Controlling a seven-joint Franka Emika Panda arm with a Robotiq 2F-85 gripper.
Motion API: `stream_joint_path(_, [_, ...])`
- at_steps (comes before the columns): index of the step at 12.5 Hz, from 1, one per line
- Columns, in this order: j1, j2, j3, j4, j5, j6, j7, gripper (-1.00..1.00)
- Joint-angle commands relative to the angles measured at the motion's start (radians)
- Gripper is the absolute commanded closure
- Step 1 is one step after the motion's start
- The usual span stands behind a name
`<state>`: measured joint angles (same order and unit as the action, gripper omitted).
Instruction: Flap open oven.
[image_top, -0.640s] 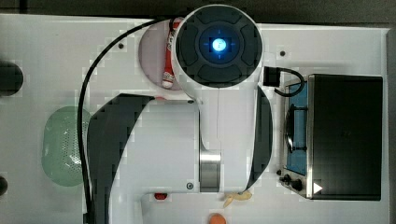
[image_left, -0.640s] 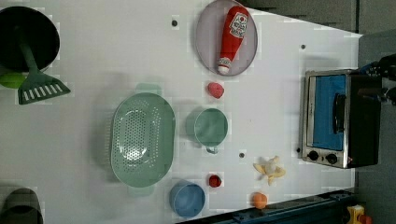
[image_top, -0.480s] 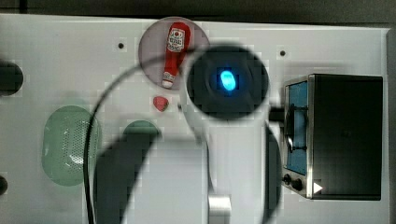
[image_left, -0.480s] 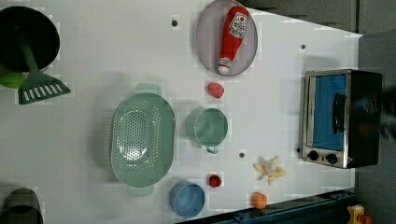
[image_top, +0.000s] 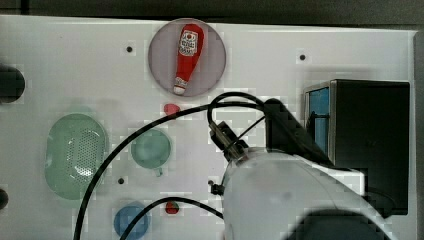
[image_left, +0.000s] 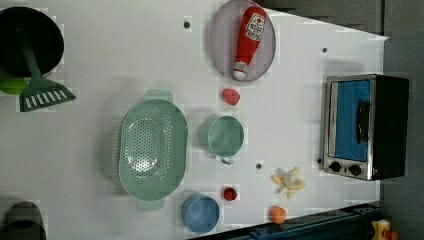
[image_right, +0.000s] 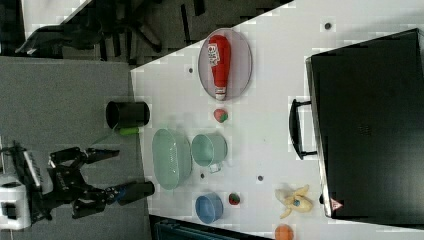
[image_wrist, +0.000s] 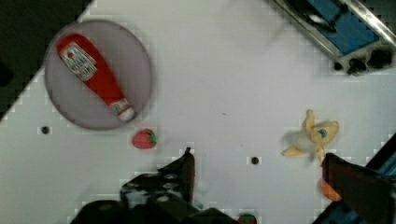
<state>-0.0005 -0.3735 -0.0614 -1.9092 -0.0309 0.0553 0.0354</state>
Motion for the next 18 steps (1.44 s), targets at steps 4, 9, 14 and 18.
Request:
stream_joint_path(4, [-0.014, 0.061, -0.021, -0.014, 0.005, -0.016, -0.056, 0.55])
stream_joint_path(9, [-0.021, 0.066, -0.129, -0.029, 0.004, -0.009, -0.308, 0.65])
stream_joint_path(14, [-0.028, 0.127, -0.281, -0.059, -0.001, 0.054, -0.794, 0.65])
stream_joint_path(18, [-0.031, 0.211, -0.361, -0.119, -0.050, 0.239, -1.110, 0.65])
